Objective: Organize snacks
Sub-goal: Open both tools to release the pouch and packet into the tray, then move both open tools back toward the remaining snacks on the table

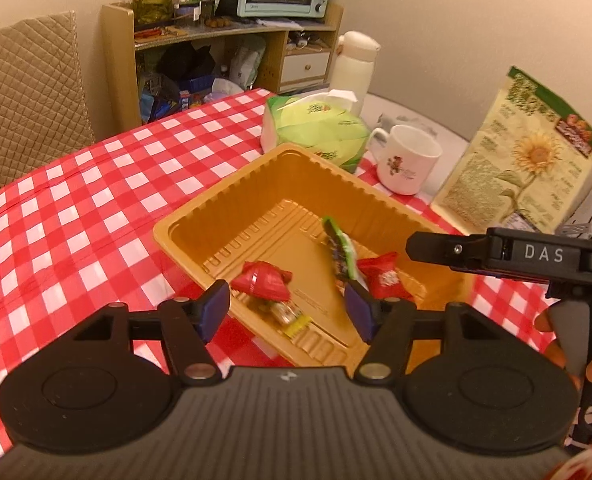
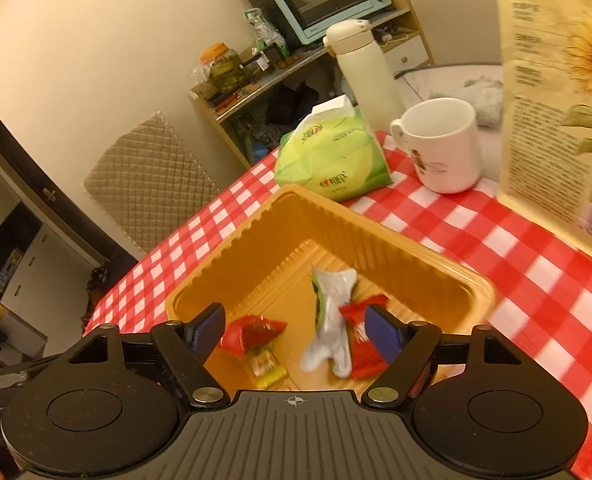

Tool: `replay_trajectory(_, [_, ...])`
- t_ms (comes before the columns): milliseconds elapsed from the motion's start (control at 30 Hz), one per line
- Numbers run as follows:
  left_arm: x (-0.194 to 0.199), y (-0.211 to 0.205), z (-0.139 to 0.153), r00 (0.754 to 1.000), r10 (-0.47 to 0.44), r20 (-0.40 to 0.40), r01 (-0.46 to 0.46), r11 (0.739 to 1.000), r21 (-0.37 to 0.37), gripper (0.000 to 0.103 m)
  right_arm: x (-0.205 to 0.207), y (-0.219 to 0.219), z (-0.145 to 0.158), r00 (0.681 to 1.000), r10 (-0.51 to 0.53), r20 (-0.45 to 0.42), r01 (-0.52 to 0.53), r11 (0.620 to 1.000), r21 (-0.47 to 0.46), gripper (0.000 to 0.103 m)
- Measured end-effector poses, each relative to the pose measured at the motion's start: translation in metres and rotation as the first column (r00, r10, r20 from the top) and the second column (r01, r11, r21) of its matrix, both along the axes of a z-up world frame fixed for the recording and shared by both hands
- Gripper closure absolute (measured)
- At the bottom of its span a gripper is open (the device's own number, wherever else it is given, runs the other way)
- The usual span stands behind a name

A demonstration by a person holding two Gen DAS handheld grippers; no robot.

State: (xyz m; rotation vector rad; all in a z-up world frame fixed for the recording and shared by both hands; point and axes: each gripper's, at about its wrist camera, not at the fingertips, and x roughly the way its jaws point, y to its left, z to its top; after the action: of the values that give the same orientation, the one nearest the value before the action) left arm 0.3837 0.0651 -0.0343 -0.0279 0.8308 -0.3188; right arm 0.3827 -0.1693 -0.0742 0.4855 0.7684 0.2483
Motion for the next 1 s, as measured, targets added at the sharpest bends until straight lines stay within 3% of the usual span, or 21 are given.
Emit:
replay_trajectory(267, [-0.058,0.001,0.015,0.999,0.039,0.03,-0.038,0.999,-0.029,0.04,-0.055,-0.017,0.013,0.999,0.025,0.03,-0.024,1.0,-0.018,0.023])
replay_trajectory(1000, [-0.221,0.002,0.019,0.987,0.162,0.002,-0.162,0.986,-0.032,0.038,-0.188,-0.016,0.021,0.96,0.272,0.059,-0.258,0.949,-0.179,0.023])
